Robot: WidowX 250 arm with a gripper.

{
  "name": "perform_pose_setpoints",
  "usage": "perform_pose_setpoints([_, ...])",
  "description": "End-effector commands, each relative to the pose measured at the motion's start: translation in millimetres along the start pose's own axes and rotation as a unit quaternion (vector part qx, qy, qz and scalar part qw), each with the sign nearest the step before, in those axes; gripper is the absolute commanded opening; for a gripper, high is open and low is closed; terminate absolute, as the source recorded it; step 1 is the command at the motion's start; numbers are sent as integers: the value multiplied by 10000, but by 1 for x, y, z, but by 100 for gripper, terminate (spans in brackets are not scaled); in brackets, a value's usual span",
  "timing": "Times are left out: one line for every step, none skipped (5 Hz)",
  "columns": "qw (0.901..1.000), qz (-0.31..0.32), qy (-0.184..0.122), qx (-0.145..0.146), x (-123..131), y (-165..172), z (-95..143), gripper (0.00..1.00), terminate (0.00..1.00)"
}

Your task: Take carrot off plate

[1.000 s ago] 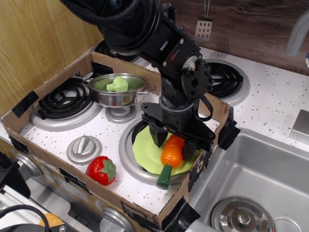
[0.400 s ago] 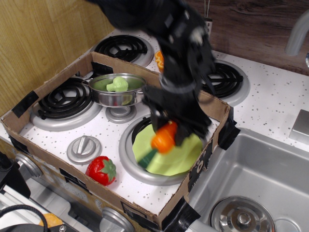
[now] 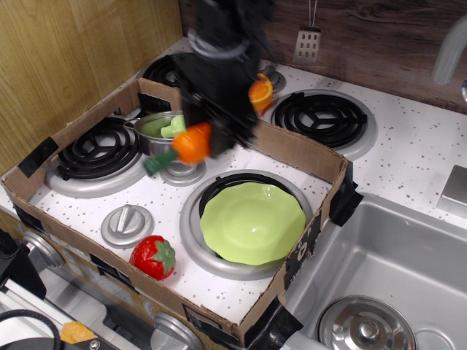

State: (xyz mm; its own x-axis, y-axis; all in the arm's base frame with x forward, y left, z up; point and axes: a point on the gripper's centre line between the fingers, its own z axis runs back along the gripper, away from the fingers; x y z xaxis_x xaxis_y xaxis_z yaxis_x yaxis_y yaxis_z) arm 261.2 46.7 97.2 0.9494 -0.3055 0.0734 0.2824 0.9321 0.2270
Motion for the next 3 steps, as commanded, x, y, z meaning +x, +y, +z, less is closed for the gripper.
perform_pose_setpoints([9995,214,-83,-224,-12,31,-10,0,0])
perform_pose_setpoints([9989,28,-234,-411,-24,39,-25,0,0])
perform_pose_setpoints([9976,-437,-342,-422,-41,53,-25,0,0])
